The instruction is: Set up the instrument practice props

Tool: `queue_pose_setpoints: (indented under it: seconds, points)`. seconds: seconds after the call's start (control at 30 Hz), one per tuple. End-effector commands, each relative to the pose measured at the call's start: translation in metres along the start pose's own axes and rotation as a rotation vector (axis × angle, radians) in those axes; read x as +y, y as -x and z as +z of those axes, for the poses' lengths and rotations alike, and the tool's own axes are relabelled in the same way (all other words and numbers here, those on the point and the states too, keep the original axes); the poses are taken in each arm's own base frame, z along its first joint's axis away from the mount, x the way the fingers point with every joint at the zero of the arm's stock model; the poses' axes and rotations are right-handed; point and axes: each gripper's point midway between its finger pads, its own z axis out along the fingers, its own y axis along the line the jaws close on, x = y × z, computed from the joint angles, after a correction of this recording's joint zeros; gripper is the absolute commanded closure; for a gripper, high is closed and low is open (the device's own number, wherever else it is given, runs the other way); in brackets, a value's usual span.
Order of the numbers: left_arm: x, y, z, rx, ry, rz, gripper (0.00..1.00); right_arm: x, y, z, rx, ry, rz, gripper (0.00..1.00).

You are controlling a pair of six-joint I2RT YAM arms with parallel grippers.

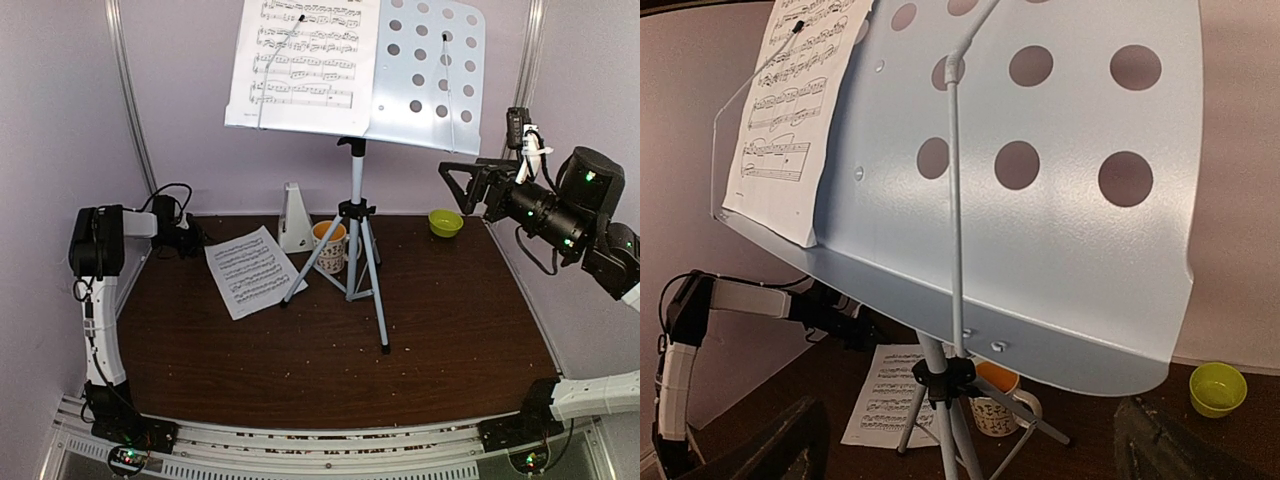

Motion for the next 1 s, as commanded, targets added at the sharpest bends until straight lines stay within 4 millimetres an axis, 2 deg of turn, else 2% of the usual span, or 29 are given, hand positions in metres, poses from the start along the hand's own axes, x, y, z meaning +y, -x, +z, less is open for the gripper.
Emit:
queue_pose_setpoints:
  seconds: [0.0,0.13,0.3,0.33,0.43,0.6,0.67,0.8,0.97]
  points:
    - [-0.01,-0.028,0.014,0.059,-0.02,0.017,0.73,0.0,0.017,-0.005,-0.041,-0.002,0.004,0.0]
    - [-0.021,-0.024,0.001,0.022,-0.033,0.047,0.98,0.0,0.017,-0.006,-0.041,0.002,0.006,0.0]
    - [-0.056,-0.02,-0.039,-0.035,-0.046,0.182,1.0,0.002,0.014,-0.006,-0.039,0.016,0.013,0.0]
    - [-0.074,-0.018,-0.056,-0.065,-0.052,0.228,1.0,0.003,0.013,-0.005,-0.037,0.02,0.014,0.0]
    - [-0.104,-0.027,-0.095,-0.109,-0.009,0.325,1.0,0.007,0.011,-0.004,-0.036,0.041,0.01,0.0]
    - [-0.158,-0.07,-0.154,-0.129,-0.001,0.491,1.0,0.01,0.0,-0.001,-0.02,0.064,-0.006,0.0]
    - [-0.171,-0.088,-0.176,-0.122,-0.001,0.56,1.0,0.014,-0.006,0.0,-0.006,0.087,-0.016,0.0]
    - [-0.191,-0.136,-0.205,-0.098,-0.046,0.677,1.0,0.025,-0.016,-0.001,0.005,0.159,-0.041,0.0]
    - [-0.205,-0.198,-0.241,-0.028,-0.13,0.824,1.0,0.043,-0.023,-0.008,0.005,0.273,-0.076,0.0]
